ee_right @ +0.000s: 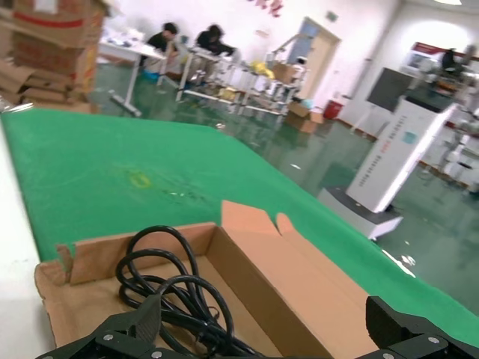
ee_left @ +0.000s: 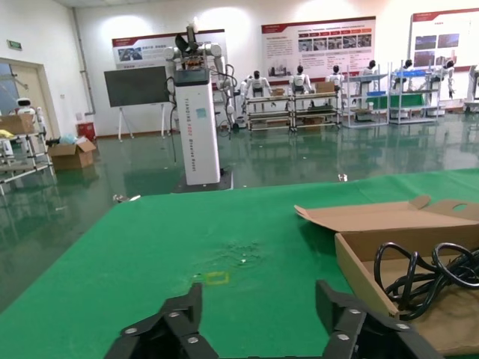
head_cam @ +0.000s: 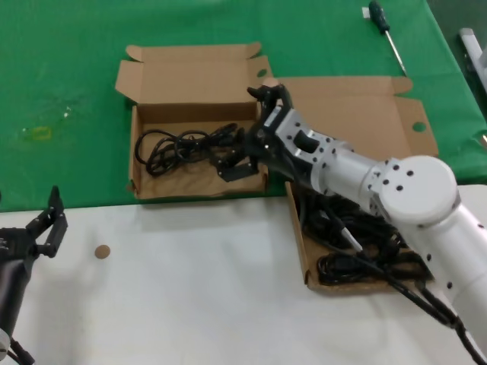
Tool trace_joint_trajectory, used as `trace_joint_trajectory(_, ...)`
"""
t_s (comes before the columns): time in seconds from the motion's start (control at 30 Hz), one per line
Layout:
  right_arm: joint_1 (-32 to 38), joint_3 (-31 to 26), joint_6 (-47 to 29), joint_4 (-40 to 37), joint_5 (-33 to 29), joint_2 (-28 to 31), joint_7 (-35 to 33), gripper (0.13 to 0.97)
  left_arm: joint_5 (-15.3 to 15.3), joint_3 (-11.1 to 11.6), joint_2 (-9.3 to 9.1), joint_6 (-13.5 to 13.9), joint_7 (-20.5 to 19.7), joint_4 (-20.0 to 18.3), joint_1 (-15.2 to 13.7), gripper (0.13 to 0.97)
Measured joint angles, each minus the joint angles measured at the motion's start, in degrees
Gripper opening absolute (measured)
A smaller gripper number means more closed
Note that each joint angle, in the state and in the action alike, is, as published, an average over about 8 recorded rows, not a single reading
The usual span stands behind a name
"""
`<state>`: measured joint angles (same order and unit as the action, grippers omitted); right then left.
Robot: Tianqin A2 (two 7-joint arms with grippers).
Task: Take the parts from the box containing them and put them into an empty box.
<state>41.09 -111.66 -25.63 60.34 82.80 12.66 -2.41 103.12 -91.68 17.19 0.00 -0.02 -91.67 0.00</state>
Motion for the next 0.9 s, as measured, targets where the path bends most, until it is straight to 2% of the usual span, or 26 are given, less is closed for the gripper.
trace_joint_trajectory(0.03,-0.8,0.39,0.5,0.61,0.4,0.09,0.05,0.962,0.0,0.0,0.0,0.0,0.0,0.0,0.0,0.419)
trace_joint_trajectory(0.3,-7.14,3.48,4.45,5.45,3.53,0.79,0.42,0.966,0.0,0.0,0.0,0.0,0.0,0.0,0.0,0.642)
trace_joint_trajectory(0.33,-7.94,3.86,4.95,6.06,3.93,0.88,0.47,0.966,0.01,0.0,0.0,0.0,0.0,0.0,0.0,0.642)
trace_joint_trajectory(0.6,-14.32,6.95,8.9,10.88,7.06,1.58,0.84,0.966,0.01,0.0,0.0,0.0,0.0,0.0,0.0,0.821)
trace_joint_trajectory(0.73,-17.45,8.49,10.89,13.31,8.64,1.93,1.03,0.966,0.01,0.0,0.0,0.0,0.0,0.0,0.0,0.821)
trace_joint_trajectory(0.9,-21.39,10.41,13.35,16.32,10.59,2.36,1.26,0.966,0.01,0.0,0.0,0.0,0.01,0.0,0.0,0.889)
